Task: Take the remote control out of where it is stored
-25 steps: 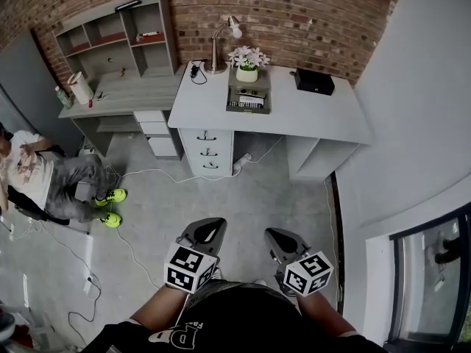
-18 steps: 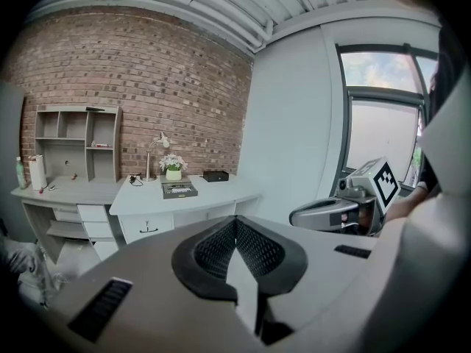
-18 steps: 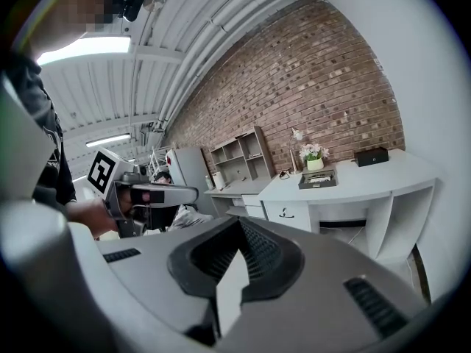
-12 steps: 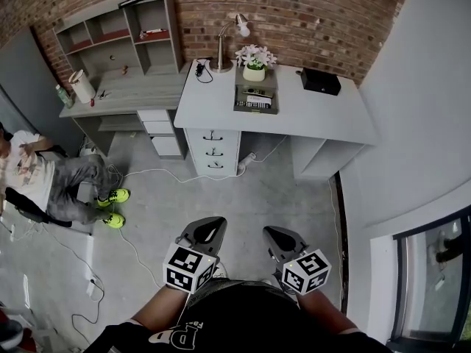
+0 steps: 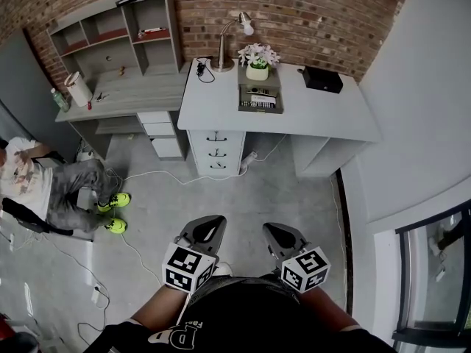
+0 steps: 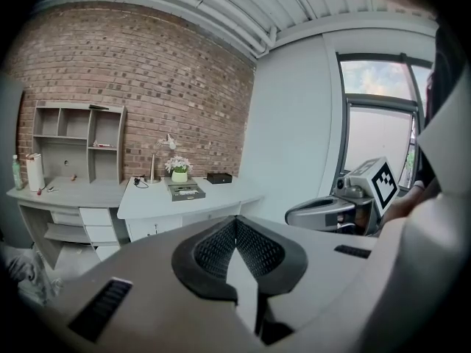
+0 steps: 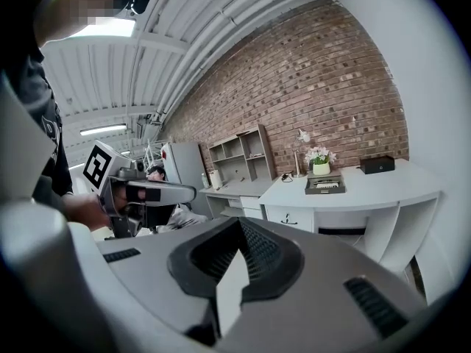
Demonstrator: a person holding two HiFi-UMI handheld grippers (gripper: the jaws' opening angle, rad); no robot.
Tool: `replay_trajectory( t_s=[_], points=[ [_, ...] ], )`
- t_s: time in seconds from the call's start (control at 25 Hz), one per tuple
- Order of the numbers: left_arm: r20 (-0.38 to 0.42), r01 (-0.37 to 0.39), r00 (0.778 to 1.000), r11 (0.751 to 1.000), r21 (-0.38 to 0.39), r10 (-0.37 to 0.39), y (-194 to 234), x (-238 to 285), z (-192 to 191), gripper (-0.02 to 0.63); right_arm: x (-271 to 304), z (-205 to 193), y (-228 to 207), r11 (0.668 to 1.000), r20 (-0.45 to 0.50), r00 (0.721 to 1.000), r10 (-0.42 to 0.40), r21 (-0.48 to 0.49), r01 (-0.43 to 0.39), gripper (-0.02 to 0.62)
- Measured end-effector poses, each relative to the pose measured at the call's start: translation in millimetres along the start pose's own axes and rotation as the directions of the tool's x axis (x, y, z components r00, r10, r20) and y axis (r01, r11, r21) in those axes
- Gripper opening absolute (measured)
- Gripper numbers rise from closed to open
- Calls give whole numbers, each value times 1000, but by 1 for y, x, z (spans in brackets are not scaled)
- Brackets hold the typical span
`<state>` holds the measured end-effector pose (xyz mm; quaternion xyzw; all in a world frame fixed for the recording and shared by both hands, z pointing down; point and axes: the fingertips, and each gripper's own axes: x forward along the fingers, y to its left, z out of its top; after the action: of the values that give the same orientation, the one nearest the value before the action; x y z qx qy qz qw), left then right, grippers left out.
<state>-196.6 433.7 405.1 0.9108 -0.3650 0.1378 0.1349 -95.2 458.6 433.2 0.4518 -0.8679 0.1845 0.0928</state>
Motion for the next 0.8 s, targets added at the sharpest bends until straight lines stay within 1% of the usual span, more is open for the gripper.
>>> replay_trajectory(
  t_s=[0.16,0.36,0.52,0.64,0.8],
  points=[
    [-15,17,1000,1000,-10,-17,11,-2,-4,7,7,-2,10,1000,-23,1000,-10,-15,10,5],
    [-23,40,999,999,-21,-41,13,-1,-9,7,10,-4,7,999,-35,999,-39,4,39,5],
    [-26,45,999,999,-29,-46,15,3,-13,6,15,-4,6,999,-37,999,-38,4,38,5],
    [-23,38,999,999,-28,-39,16,5,-11,7,19,-1,5,1000,-38,999,-23,2,23,5],
    [-29,4,1000,999,-45,-5,26,7,-17,8,33,-1,1,1000,-47,999,6,-8,-6,5]
  ],
)
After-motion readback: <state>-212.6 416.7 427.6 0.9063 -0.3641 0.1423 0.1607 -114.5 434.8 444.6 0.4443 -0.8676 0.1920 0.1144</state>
